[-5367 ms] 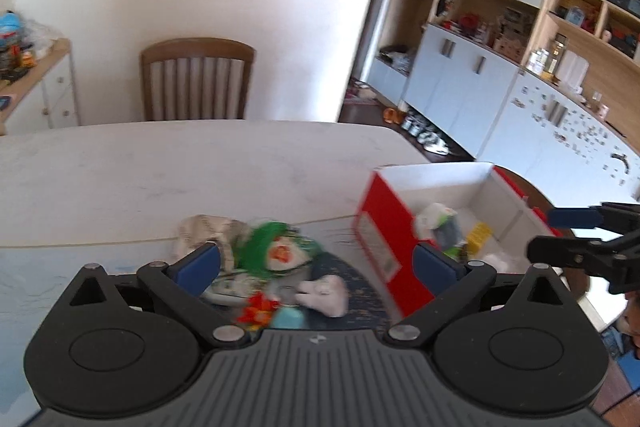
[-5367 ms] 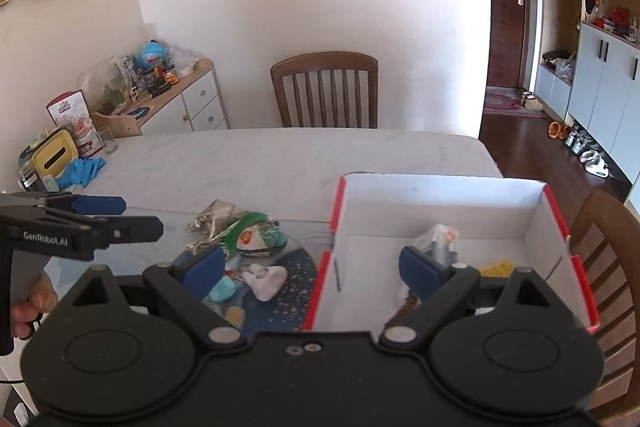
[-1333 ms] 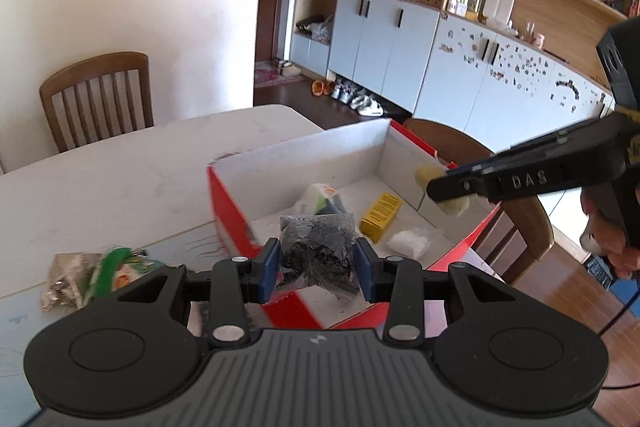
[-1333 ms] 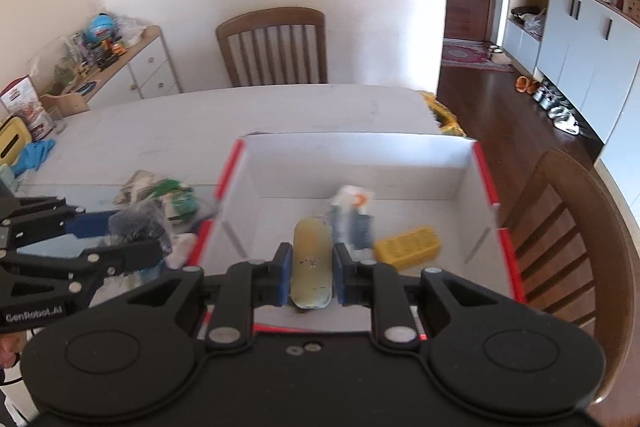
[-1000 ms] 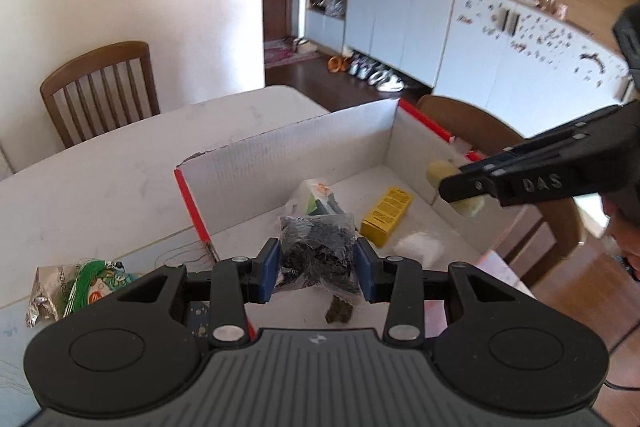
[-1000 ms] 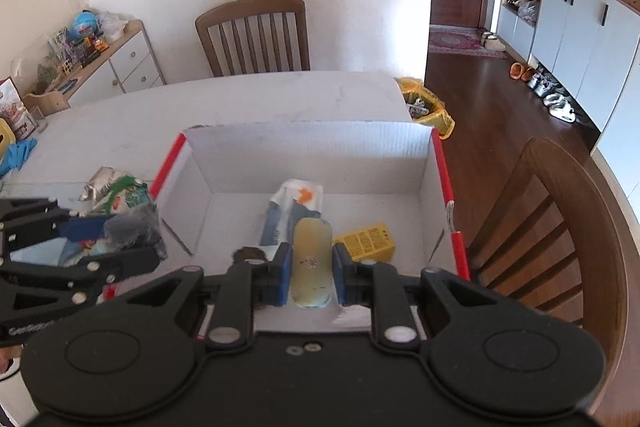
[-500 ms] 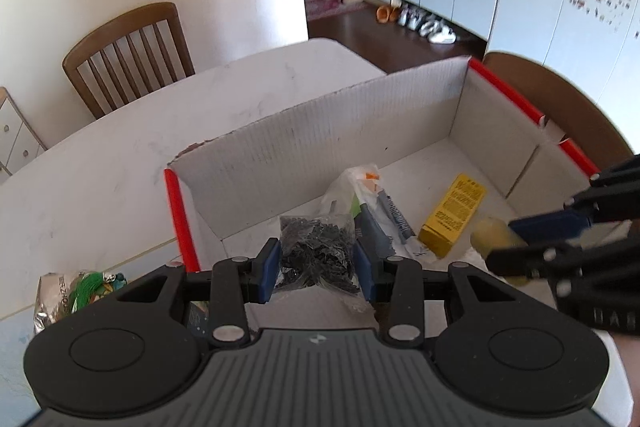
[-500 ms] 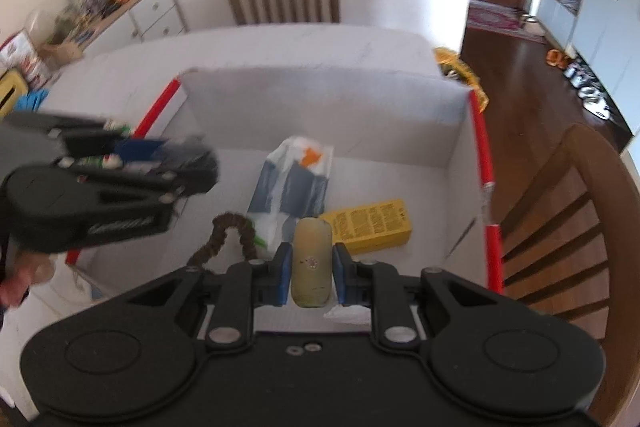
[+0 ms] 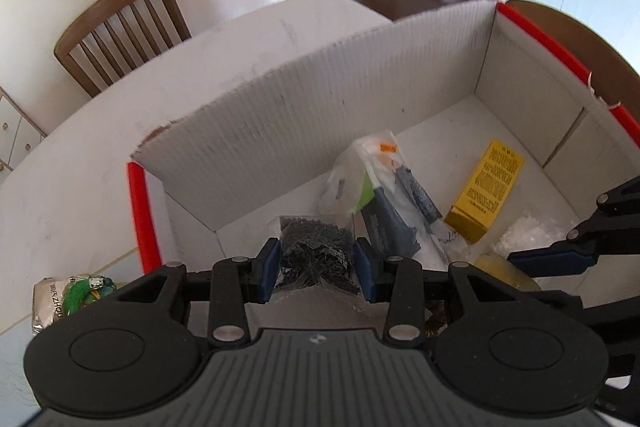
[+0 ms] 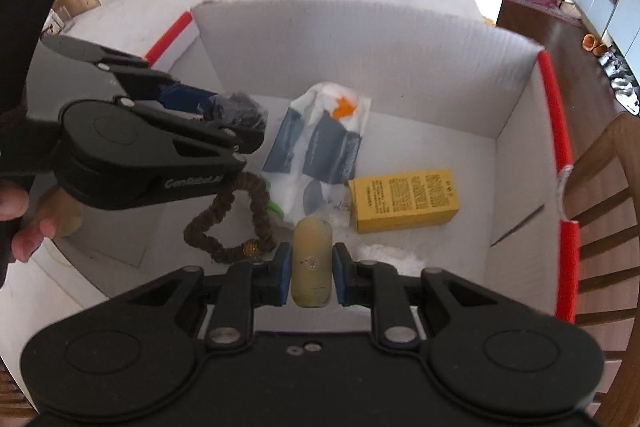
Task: Organize objects
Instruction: 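Carry the mesh bag and yellow cylinder with both tools into the red box, then open the left tool releasing the mesh bag while the right tool releases the cylinder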
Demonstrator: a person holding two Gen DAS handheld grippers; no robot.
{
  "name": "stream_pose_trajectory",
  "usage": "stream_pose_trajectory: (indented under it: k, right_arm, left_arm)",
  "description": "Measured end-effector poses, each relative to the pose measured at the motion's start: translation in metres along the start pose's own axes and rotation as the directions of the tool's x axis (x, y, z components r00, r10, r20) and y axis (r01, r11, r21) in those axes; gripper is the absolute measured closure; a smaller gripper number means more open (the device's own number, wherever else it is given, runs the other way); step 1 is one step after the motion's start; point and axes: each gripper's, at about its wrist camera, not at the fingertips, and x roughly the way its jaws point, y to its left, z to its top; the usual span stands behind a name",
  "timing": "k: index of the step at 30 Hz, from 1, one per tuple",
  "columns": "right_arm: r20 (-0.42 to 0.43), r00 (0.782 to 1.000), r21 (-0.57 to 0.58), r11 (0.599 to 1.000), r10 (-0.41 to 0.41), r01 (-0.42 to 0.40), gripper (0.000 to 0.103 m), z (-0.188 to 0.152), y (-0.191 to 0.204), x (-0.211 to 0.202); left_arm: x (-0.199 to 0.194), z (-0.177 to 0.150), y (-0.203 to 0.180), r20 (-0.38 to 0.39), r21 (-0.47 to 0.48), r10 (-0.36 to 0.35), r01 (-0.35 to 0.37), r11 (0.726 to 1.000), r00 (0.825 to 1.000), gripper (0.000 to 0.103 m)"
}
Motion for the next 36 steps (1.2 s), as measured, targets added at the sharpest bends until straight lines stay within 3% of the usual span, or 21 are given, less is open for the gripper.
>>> stream_pose_trajectory:
  k: [8, 15, 23, 31, 36]
  right_arm:
    - [-0.044, 0.999, -0.009, 1.000, -0.019, 0.019, 0.083, -0.001, 0.001, 0.008]
    - [-0.045, 0.999, 0.016, 1.000, -0.017, 0.017, 0.080, 0.002, -0.004, 0.006]
    - [-0.015, 1.000, 0.029, 0.999, -0.019, 0.019, 0.077, 0.001, -0.007, -0.007]
    - [0.014, 1.000, 0.040, 0.999, -0.026, 0.025, 0.075, -0.002, -0.013, -0.022]
    - [0.045, 0.998, 0.050, 0.998, -0.035, 0.033, 0.068, -0.005, -0.010, -0.040]
  left_arm:
    - [0.015, -0.002, -0.005, -0.079, 0.023, -0.020, 0.022, 0.999, 0.997, 0.063]
    - [0.016, -0.002, -0.006, -0.093, 0.020, -0.016, 0.018, 1.000, 0.996, 0.060]
    - [0.002, -0.003, -0.011, -0.046, 0.020, -0.043, 0.044, 0.999, 0.998, 0.043]
    - [-0.017, -0.007, -0.004, -0.001, -0.010, -0.057, 0.057, 0.998, 0.998, 0.042]
    - [-0.033, -0.011, 0.003, 0.029, -0.041, -0.076, 0.077, 0.996, 0.997, 0.042]
